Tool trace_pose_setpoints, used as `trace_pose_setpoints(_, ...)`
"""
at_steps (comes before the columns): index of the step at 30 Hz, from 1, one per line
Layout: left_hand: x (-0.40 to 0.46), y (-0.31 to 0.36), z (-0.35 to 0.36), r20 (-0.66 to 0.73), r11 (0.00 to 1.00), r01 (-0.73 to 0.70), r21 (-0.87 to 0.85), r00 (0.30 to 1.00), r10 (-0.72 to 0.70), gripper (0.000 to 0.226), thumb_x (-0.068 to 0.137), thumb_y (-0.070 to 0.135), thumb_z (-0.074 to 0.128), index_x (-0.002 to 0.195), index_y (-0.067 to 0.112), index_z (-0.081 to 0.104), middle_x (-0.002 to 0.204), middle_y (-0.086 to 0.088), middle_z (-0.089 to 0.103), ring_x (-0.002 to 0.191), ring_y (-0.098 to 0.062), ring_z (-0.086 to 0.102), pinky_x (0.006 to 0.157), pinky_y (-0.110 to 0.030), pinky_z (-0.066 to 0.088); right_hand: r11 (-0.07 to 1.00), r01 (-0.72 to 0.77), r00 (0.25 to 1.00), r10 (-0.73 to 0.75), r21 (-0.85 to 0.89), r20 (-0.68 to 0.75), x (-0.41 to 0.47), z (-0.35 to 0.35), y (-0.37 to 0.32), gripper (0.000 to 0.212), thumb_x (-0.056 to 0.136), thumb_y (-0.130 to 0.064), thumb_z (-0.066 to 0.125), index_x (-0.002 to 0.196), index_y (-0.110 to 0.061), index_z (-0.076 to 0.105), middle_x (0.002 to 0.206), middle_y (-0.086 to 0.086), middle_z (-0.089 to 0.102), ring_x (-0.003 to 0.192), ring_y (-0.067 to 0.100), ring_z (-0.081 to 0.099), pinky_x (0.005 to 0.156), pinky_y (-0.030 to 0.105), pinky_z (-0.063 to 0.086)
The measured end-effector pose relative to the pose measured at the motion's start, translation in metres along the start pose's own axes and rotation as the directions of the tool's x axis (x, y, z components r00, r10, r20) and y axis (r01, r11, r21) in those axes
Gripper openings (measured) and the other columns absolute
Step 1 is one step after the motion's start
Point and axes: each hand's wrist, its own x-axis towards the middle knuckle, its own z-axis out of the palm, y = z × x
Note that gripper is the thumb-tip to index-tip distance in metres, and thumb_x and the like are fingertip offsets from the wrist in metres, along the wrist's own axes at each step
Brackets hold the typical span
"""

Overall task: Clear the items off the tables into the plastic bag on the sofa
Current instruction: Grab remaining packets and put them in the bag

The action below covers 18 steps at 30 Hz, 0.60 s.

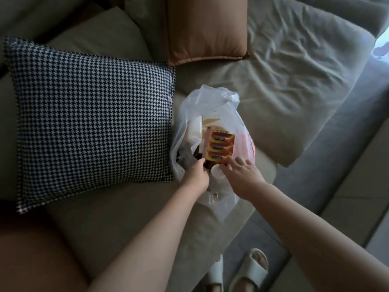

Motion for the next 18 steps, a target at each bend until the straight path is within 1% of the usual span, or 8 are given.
trace_pose_setpoints(3, -0.006, 0.019, 0.006, -0.083, 0.985, -0.095, 0.146, 0.991, 0.108, 0.051, 0.098, 0.022, 0.043, 0.147, 0.024, 0.029, 0.141, -0.006, 0.048, 0.123, -0.027, 0.051, 0.1, -0.044, 0.046, 0.999, 0.013, 0.996, -0.009, 0.036, -0.09, -0.011, 0.0, 0.005, 0.059, 0.09, -0.018, 0.051, 0.145, -0.019, 0.028, 0.149, 0.005, 0.028, 0.134, 0.026, 0.031, 0.109, 0.038, 0.03)
trace_pose_setpoints(5, -0.014, 0.035, 0.013, -0.102, 0.962, -0.147, 0.23, 0.979, 0.174, 0.049, 0.096, 0.025, 0.046, 0.143, 0.022, 0.034, 0.138, -0.006, 0.05, 0.122, -0.027, 0.052, 0.099, -0.043, 0.047, 0.997, -0.025, 0.994, 0.032, 0.069, -0.102, -0.025, 0.001, 0.015, 0.055, 0.091, -0.019, 0.049, 0.142, -0.019, 0.03, 0.146, 0.004, 0.034, 0.133, 0.026, 0.034, 0.108, 0.038, 0.03)
trace_pose_setpoints(6, -0.02, 0.044, 0.018, -0.091, 0.948, -0.163, 0.273, 0.977, 0.194, 0.045, 0.096, 0.027, 0.047, 0.14, 0.022, 0.038, 0.135, -0.006, 0.053, 0.12, -0.027, 0.054, 0.097, -0.043, 0.048, 0.995, -0.049, 0.994, 0.057, 0.083, -0.093, -0.033, 0.001, 0.021, 0.053, 0.09, -0.02, 0.049, 0.141, -0.019, 0.032, 0.145, 0.004, 0.036, 0.132, 0.027, 0.036, 0.108, 0.038, 0.03)
trace_pose_setpoints(9, -0.037, 0.069, 0.036, -0.015, 0.886, -0.199, 0.418, 0.974, 0.226, 0.038, 0.094, 0.034, 0.05, 0.129, 0.02, 0.049, 0.126, -0.006, 0.059, 0.114, -0.027, 0.057, 0.093, -0.044, 0.051, 0.979, -0.145, 0.987, 0.153, 0.141, -0.045, -0.063, -0.003, 0.046, 0.045, 0.088, -0.024, 0.048, 0.132, -0.02, 0.043, 0.136, 0.003, 0.046, 0.126, 0.027, 0.043, 0.105, 0.039, 0.031)
trace_pose_setpoints(11, -0.049, 0.086, 0.049, 0.052, 0.815, -0.212, 0.54, 0.974, 0.219, 0.039, 0.093, 0.04, 0.05, 0.128, 0.021, 0.052, 0.126, -0.005, 0.059, 0.113, -0.027, 0.057, 0.092, -0.042, 0.05, 0.964, -0.205, 0.977, 0.212, 0.168, -0.022, -0.086, -0.004, 0.067, 0.042, 0.086, -0.029, 0.049, 0.127, -0.02, 0.048, 0.127, 0.002, 0.053, 0.121, 0.026, 0.047, 0.102, 0.038, 0.033)
trace_pose_setpoints(13, -0.06, 0.103, 0.064, 0.124, 0.74, -0.238, 0.629, 0.971, 0.206, 0.042, 0.093, 0.045, 0.048, 0.128, 0.022, 0.052, 0.127, -0.006, 0.059, 0.115, -0.028, 0.057, 0.094, -0.041, 0.048, 0.948, -0.257, 0.965, 0.261, 0.187, -0.001, -0.11, -0.004, 0.089, 0.04, 0.087, -0.034, 0.048, 0.125, -0.021, 0.049, 0.124, 0.002, 0.056, 0.12, 0.025, 0.048, 0.102, 0.037, 0.033)
trace_pose_setpoints(16, -0.077, 0.131, 0.089, 0.202, 0.634, -0.291, 0.716, 0.956, 0.211, 0.046, 0.094, 0.047, 0.043, 0.129, 0.02, 0.051, 0.129, -0.008, 0.058, 0.118, -0.029, 0.054, 0.095, -0.039, 0.044, 0.921, -0.329, 0.941, 0.337, 0.209, -0.007, -0.144, 0.002, 0.12, 0.036, 0.088, -0.039, 0.045, 0.119, -0.02, 0.051, 0.121, 0.001, 0.059, 0.118, 0.024, 0.051, 0.101, 0.037, 0.034)
trace_pose_setpoints(18, -0.087, 0.149, 0.108, 0.238, 0.585, -0.324, 0.744, 0.946, 0.221, 0.048, 0.093, 0.049, 0.043, 0.13, 0.02, 0.052, 0.13, -0.008, 0.058, 0.12, -0.029, 0.054, 0.094, -0.038, 0.043, 0.899, -0.374, 0.923, 0.386, 0.229, -0.01, -0.167, 0.008, 0.14, 0.036, 0.089, -0.041, 0.044, 0.118, -0.02, 0.052, 0.12, 0.001, 0.06, 0.118, 0.024, 0.052, 0.1, 0.037, 0.034)
